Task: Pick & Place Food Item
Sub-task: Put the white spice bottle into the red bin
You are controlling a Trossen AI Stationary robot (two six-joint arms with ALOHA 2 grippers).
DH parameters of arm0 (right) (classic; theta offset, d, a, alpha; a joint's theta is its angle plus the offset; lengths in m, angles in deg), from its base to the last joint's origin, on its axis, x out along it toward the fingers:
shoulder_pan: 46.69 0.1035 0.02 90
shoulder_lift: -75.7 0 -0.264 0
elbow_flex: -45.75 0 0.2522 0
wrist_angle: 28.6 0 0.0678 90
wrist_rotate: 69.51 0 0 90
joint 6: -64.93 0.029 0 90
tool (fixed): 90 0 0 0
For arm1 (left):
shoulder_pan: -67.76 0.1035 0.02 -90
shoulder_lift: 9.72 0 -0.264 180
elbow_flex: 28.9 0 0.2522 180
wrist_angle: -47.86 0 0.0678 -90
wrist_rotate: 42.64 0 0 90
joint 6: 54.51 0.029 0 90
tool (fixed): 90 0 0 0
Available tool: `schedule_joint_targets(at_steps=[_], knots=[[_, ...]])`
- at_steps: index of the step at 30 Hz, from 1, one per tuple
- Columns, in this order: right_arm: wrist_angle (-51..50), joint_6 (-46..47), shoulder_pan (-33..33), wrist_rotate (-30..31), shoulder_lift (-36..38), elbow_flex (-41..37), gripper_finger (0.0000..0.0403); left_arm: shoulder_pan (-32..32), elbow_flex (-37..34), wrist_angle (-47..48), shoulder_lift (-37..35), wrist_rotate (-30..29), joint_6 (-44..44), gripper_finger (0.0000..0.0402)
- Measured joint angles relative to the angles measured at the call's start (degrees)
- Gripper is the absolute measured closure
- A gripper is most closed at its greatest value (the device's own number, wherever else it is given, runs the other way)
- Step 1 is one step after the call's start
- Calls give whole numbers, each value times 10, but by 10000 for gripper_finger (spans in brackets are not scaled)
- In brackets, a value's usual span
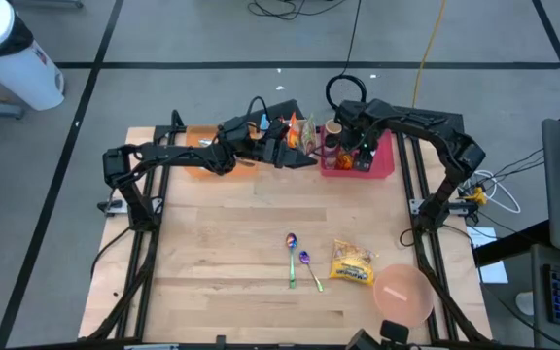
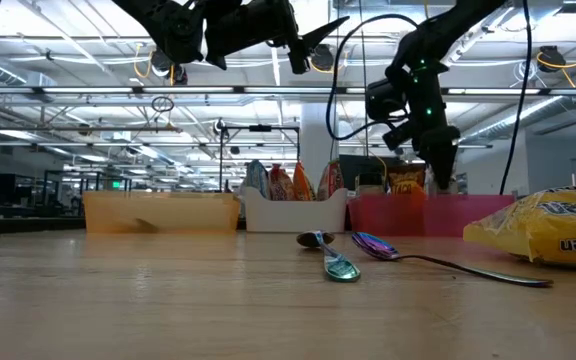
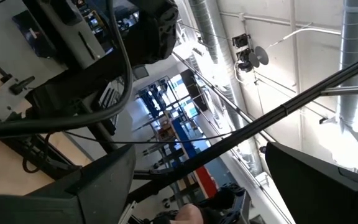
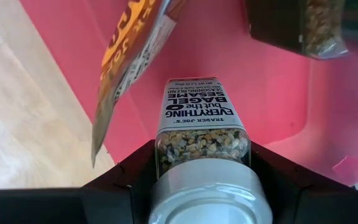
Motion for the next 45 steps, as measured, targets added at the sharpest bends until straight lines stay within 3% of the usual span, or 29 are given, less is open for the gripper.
schedule_joint_targets(at_steps=[45], knots=[[52, -32, 0, 0, 0, -27, 207, 0, 0, 0, 0, 0, 0, 34]])
